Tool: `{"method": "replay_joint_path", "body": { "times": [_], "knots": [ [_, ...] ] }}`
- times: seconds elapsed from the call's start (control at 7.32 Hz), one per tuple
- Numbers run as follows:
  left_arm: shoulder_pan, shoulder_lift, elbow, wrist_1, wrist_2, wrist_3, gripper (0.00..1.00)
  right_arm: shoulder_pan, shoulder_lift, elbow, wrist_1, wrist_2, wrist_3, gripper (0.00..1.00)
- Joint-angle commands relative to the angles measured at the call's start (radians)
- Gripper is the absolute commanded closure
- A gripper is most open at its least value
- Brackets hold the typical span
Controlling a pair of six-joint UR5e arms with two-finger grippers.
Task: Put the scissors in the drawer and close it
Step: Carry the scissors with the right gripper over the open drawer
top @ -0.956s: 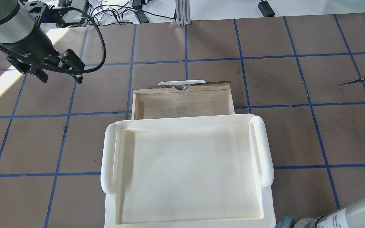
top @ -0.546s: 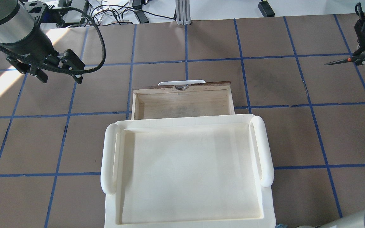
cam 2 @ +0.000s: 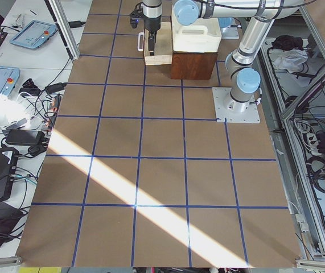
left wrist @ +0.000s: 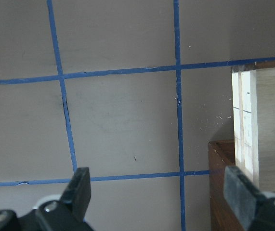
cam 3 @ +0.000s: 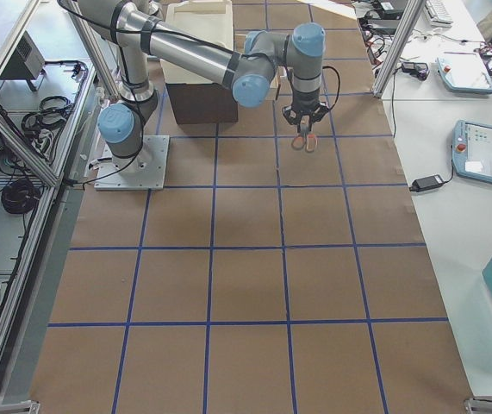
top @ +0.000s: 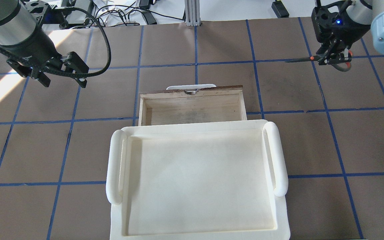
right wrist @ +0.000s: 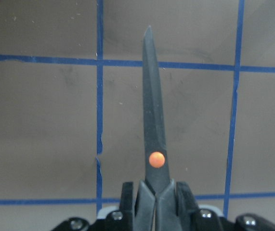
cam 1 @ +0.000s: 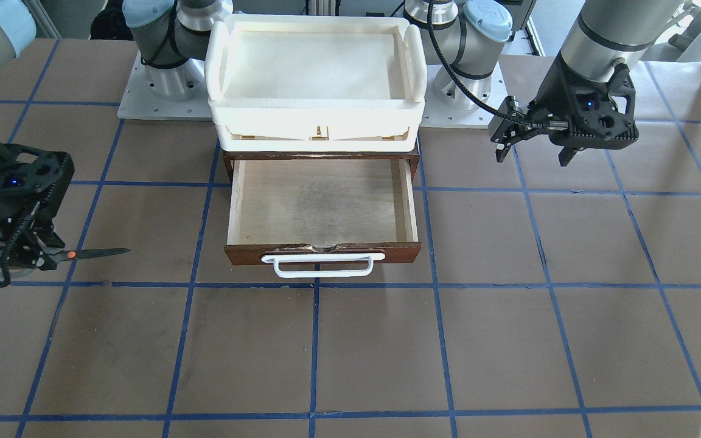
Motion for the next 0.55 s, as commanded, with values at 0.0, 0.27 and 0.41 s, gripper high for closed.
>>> {"method": "replay_joint_path", "body": {
  "times": [0.0,0.27,0.41],
  "knots": [
    [0.0,0.001,0.0,0.0,0.0,0.0,0.0,0.188,-0.025,-0.002,0.042,0.01,0.217,1.0],
    [0.0,-0.001,0.0,0.0,0.0,0.0,0.0,0.386,-0.016,-0.002,0.026,-0.002,0.371,1.0],
    [0.0,-0.002,0.0,0.0,0.0,-0.002,0.0,0.455,-0.003,-0.002,0.019,0.001,0.461,1.0]
  ]
}}
